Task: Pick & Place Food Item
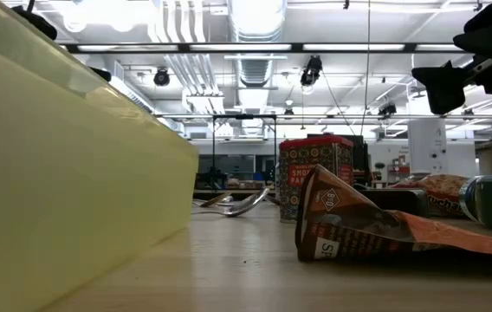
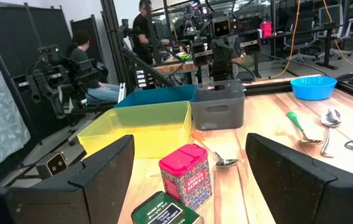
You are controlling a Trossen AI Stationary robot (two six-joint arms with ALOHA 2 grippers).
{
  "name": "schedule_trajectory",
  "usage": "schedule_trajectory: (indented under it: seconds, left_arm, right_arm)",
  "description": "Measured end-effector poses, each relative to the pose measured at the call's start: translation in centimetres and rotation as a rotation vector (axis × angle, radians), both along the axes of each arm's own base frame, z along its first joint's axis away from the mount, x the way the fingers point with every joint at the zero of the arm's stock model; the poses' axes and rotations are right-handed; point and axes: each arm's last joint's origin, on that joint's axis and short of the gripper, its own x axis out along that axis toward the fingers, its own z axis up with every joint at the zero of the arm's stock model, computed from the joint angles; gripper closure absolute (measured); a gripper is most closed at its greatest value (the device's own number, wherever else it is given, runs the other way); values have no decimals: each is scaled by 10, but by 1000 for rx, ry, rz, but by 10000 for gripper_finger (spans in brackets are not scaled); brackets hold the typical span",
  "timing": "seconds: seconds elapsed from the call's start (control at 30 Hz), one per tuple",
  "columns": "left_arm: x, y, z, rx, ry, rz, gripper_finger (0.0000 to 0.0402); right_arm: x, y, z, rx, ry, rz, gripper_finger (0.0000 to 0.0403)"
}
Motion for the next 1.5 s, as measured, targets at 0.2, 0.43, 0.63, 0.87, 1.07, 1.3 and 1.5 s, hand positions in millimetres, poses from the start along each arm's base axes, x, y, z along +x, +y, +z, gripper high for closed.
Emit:
schedule_trajectory:
  seconds: [0.2,0.43,0.63,0.87,1.07,1.3,1.5]
  left_arm:
    - [0,0,0,0,0,0,391]
    - [0,0,0,0,0,0,391]
    - [0,0,0,0,0,0,391]
    - [0,0,0,0,0,0,391]
    - [0,0,0,0,0,0,391]
    - [0,0,0,0,0,0,391]
    - [0,0,0,0,0,0,391]
  right_arm:
    - [0,0,0,0,-1,0,100]
    - [0,0,0,0,-1,1,100]
    - [0,0,0,0,-3,1,100]
    - [0,0,1,1,-14,1,100]
    - [0,0,1,5,-14,4,100]
    - [0,-2,1,-17,-11,-61,100]
    - [0,-3,16,-22,-21,-93,100]
